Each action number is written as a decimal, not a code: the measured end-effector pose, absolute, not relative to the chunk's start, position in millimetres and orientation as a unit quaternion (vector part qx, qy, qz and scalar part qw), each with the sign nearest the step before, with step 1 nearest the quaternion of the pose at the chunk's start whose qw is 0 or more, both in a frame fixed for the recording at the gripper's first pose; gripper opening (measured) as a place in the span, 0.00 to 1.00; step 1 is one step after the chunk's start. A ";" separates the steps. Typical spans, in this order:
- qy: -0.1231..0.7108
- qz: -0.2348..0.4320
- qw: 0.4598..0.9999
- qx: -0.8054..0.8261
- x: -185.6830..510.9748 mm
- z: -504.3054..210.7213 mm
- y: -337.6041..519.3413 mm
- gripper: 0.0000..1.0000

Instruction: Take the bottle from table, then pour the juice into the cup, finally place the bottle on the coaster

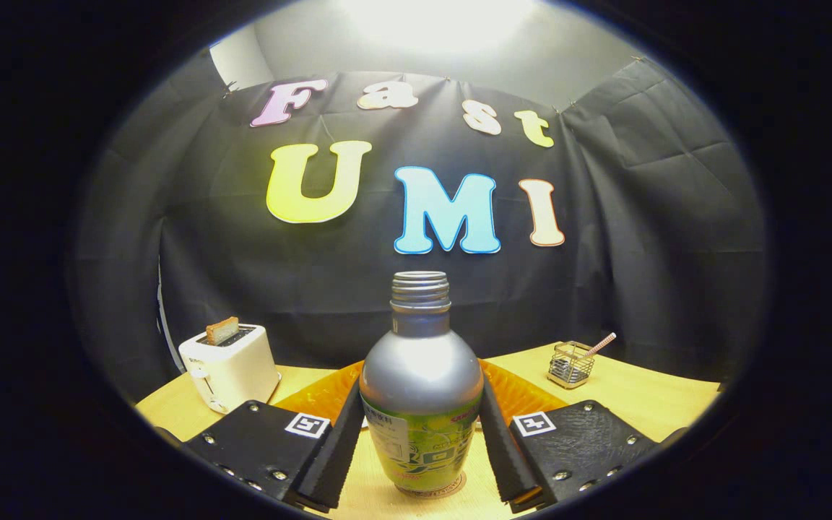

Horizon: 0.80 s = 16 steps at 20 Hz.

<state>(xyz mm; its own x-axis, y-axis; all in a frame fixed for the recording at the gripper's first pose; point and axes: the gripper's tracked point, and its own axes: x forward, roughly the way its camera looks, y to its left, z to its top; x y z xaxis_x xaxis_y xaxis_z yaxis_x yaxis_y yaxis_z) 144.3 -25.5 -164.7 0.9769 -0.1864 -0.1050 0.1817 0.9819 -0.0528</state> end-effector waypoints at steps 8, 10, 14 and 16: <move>0.066 -0.084 0.994 -0.014 157.8 -185.6 -34.5 0.78; 0.076 -0.083 0.993 -0.022 160.3 -194.7 -37.0 0.78; 0.085 -0.073 0.994 -0.017 169.2 -215.8 -35.4 0.78; 0.090 -0.072 0.993 -0.016 172.2 -226.7 -37.4 0.78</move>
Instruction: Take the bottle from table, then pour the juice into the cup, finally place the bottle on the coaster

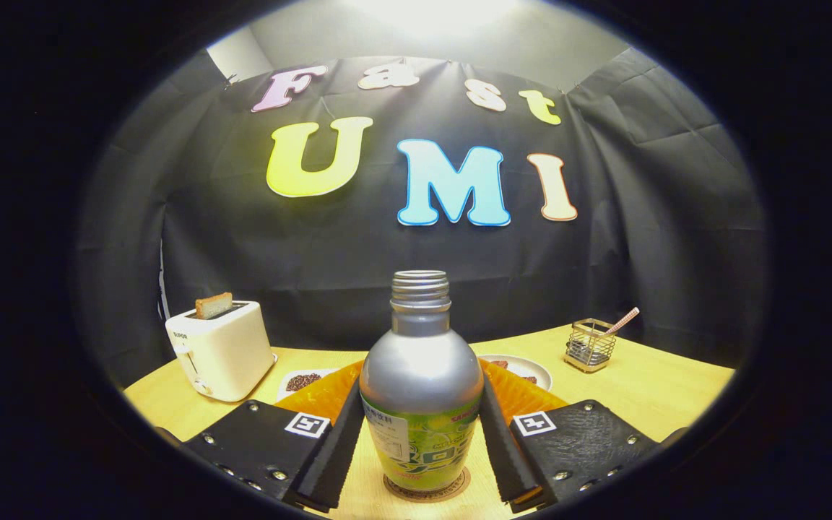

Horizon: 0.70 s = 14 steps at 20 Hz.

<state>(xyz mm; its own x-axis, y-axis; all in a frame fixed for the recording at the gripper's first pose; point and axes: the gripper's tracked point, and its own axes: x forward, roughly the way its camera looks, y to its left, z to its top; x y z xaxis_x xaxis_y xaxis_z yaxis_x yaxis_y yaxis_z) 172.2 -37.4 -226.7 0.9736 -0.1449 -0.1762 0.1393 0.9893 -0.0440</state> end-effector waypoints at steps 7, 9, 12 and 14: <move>0.100 -0.070 0.992 -0.025 184.2 -252.6 -43.3 0.78; 0.105 -0.071 0.992 -0.026 183.7 -261.5 -43.5 0.78; 0.111 -0.068 0.991 -0.018 184.7 -264.5 -45.1 0.78; 0.113 -0.067 0.991 -0.015 186.4 -270.0 -44.6 0.78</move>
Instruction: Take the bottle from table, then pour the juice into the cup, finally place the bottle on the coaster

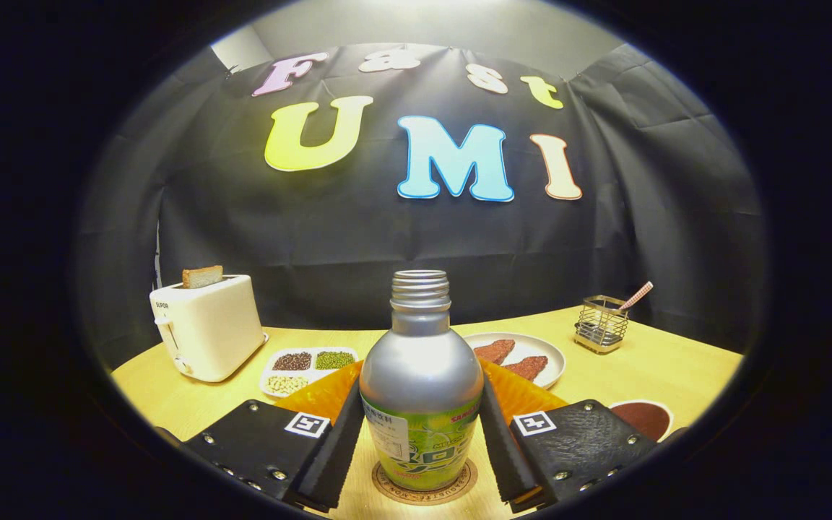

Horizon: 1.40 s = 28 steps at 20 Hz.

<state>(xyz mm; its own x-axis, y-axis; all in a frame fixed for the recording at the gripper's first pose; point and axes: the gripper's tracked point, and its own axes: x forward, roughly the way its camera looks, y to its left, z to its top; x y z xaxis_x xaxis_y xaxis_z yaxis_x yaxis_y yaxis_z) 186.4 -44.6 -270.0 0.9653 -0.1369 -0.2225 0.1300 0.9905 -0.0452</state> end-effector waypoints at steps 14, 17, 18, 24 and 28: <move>0.105 -0.057 0.992 -0.030 174.3 -264.6 -41.8 0.86; 0.086 -0.031 0.995 -0.036 164.8 -231.4 -25.2 0.97; 0.079 -0.020 0.996 -0.036 159.4 -216.9 -19.1 0.97; 0.054 -0.017 0.997 -0.049 110.7 -112.9 -13.1 0.97; 0.044 -0.018 0.998 -0.040 82.8 -55.3 -13.7 0.97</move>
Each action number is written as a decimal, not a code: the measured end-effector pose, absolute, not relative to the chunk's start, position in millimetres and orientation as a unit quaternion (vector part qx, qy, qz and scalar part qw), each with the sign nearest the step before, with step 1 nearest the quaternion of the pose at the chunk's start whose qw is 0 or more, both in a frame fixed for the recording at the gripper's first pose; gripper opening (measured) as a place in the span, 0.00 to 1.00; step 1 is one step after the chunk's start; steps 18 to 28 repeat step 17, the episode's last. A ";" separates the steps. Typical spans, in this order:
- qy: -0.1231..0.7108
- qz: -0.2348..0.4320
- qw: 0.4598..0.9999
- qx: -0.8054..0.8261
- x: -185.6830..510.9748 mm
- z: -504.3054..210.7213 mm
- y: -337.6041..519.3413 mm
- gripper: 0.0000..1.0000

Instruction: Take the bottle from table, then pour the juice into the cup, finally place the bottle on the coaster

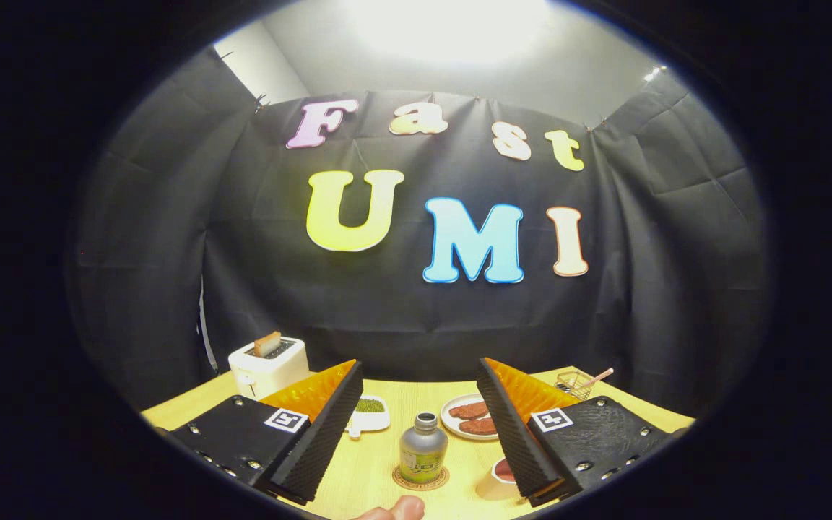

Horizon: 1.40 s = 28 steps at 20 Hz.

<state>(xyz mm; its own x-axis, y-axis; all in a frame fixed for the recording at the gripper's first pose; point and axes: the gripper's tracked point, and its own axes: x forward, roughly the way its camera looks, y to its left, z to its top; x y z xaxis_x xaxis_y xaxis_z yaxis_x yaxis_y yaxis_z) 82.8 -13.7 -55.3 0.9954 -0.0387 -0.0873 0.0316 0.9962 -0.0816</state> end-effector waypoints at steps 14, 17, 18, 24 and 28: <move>0.038 0.003 0.999 -0.014 60.6 -26.2 -22.5 0.97; 0.041 0.005 0.999 -0.007 59.3 -31.4 -25.8 0.97; 0.041 0.005 0.999 -0.007 59.3 -31.4 -25.8 0.97; 0.041 0.005 0.999 -0.007 59.3 -31.4 -25.8 0.97; 0.041 0.005 0.999 -0.007 59.3 -31.4 -25.8 0.97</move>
